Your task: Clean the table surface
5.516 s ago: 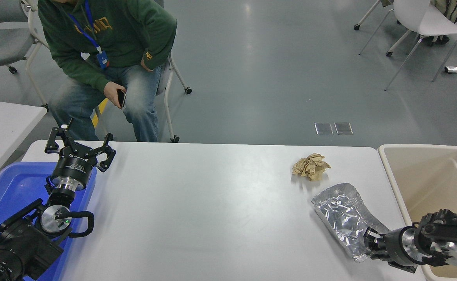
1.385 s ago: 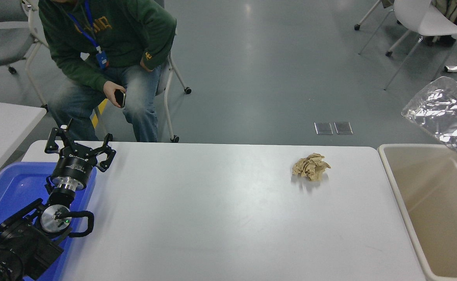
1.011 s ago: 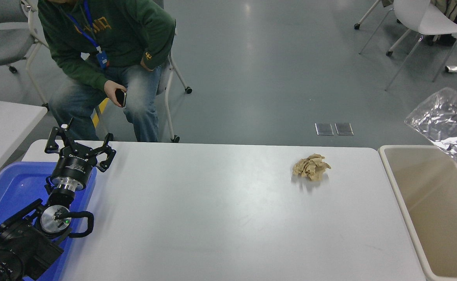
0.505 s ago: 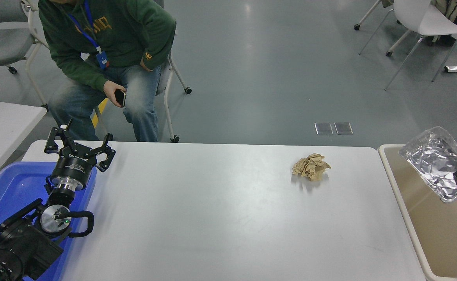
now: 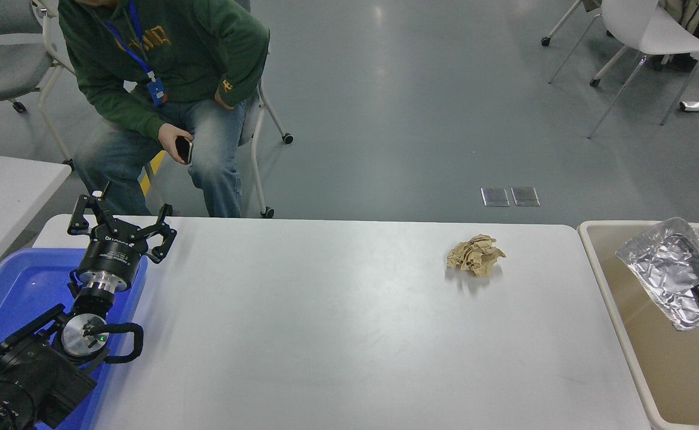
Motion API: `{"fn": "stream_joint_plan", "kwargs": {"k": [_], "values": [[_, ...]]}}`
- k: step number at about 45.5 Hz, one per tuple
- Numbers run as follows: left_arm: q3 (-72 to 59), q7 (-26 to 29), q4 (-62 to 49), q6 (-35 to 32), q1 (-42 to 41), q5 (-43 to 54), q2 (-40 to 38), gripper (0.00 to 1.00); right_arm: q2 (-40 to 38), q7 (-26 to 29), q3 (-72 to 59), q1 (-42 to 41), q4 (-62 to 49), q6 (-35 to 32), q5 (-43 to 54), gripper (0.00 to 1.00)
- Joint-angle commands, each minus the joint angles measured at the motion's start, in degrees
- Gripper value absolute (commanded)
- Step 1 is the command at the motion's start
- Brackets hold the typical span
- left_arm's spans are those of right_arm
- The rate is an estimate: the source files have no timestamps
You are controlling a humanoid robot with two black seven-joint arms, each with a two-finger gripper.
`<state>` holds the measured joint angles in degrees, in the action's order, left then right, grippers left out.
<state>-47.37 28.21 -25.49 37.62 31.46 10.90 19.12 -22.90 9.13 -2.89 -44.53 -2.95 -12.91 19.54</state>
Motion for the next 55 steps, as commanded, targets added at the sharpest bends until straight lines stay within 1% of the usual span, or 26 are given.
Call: {"fn": "stream_joint_plan", "kwargs": {"k": [1,4,8,12,18,22,28,33,41,42,43,46,49,50,53,54,55], "values": [[0.0,0.0,0.0,0.0,0.0,0.0,0.0,1.00,0.8,-1.4,2.9,0.3,0.2,0.1,-5.1,0.00],[0.0,0.0,0.0,0.0,0.0,0.0,0.0,1.00,1.1,-2.7,3.2,0.3,0.3,-0.3,-7.6,0.00],[0.0,0.0,0.0,0.0,0.0,0.0,0.0,1.00,1.6,-3.9,4.8,0.3,0.8,-0.7,-13.2,0.00],[0.0,0.0,0.0,0.0,0.0,0.0,0.0,1.00,2.6,-6.7,6.3,0.1,0.8,-1.1,-16.5,0.00],[0.0,0.0,0.0,0.0,0.0,0.0,0.0,1.00,3.1,-9.1,12.4,0.1,0.8,-1.1,-20.9,0.00],[0.0,0.0,0.0,0.0,0.0,0.0,0.0,1.00,4.1,-9.3,15.1,0.1,0.8,-0.9,-21.2,0.00],[0.0,0.0,0.0,0.0,0.0,0.0,0.0,1.00,5.0,-9.4,15.5,0.0,0.4,-0.2,-21.3,0.00],[0.0,0.0,0.0,0.0,0.0,0.0,-0.1,1.00,5.0,-9.9,15.5,-0.1,0.2,3.2,-21.3,0.00],[0.0,0.0,0.0,0.0,0.0,0.0,-0.1,1.00,4.6,-9.9,19.1,-0.1,0.0,4.7,-21.6,0.00],[0.0,0.0,0.0,0.0,0.0,0.0,-0.1,1.00,4.6,-9.9,19.5,-0.1,0.0,4.9,-21.6,0.04],[0.0,0.0,0.0,0.0,0.0,0.0,0.0,1.00,4.5,-9.9,19.8,-0.1,-0.1,5.1,-21.6,0.11],[0.0,0.0,0.0,0.0,0.0,0.0,0.0,1.00,4.4,-9.9,20.3,0.0,-0.1,6.0,-21.6,0.36],[0.0,0.0,0.0,0.0,0.0,0.0,0.0,1.00,4.1,-9.7,20.4,0.1,-0.1,6.8,-21.6,0.47],[0.0,0.0,0.0,0.0,0.0,0.0,0.0,1.00,4.0,-9.7,20.4,0.2,-0.1,7.1,-21.6,0.53],[0.0,0.0,0.0,0.0,0.0,0.0,-0.1,1.00,4.0,-9.7,20.4,0.2,-0.1,7.5,-21.6,0.79],[0.0,0.0,0.0,0.0,0.0,0.0,0.0,1.00,3.9,-9.7,20.3,0.1,-0.1,7.5,-21.6,0.94],[0.0,0.0,0.0,0.0,0.0,0.0,-0.1,1.00,3.9,-9.7,20.3,0.2,-0.1,7.5,-21.6,1.00]]}}
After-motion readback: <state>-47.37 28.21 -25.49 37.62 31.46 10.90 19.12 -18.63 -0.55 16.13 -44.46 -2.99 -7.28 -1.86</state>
